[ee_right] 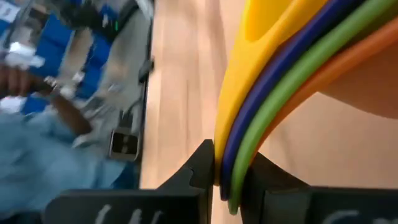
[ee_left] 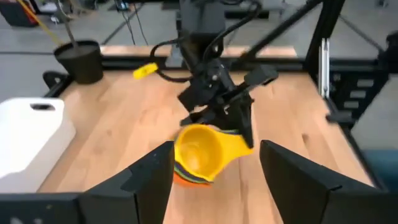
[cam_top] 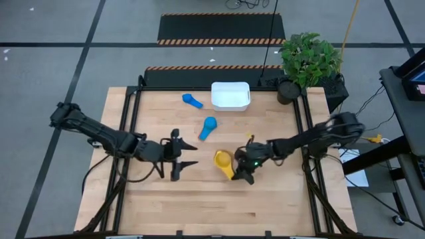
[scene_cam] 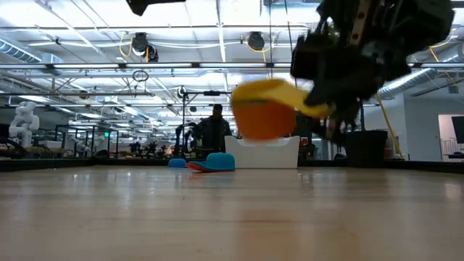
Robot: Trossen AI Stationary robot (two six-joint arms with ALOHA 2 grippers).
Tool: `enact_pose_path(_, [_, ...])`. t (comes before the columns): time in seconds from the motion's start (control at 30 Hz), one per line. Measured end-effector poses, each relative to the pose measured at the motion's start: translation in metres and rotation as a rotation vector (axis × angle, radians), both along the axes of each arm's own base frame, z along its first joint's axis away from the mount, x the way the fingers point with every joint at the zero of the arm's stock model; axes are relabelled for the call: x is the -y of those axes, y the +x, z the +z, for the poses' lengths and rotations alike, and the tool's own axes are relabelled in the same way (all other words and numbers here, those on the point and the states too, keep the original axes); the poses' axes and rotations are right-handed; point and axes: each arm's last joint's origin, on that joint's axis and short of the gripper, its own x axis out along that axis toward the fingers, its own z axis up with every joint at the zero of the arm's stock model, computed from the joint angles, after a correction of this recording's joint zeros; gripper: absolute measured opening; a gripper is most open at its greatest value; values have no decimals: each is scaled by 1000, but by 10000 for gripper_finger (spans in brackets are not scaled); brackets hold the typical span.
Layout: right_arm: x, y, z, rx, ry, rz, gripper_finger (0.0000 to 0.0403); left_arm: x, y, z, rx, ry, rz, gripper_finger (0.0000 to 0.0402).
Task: Nest measuring cups in basket
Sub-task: Put the nested measuring cups into the white bin
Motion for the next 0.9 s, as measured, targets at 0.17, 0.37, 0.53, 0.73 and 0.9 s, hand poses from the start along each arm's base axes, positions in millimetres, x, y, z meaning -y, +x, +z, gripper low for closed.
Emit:
enact_pose_path(0.17, [-11,25,-23,-84,206,172,30,4,-5,-7,-77,30,-20,221])
enact_pose_path(0.37, [-25,56,-31,-98,368,411,30,8,-10,-14,-148,40,-31,210])
enact_pose_path(0.53, [-30,78,-41,-140,441,556,32,12,-12,-15,-155,40,-52,207])
enact_pose_path(0.73, [-22,95,-48,-138,465,572,33,20,-16,-16,-169,42,-81,209])
enact_pose_path(0.9, [-12,96,-52,-129,460,553,41,24,-19,-16,-168,34,-96,209])
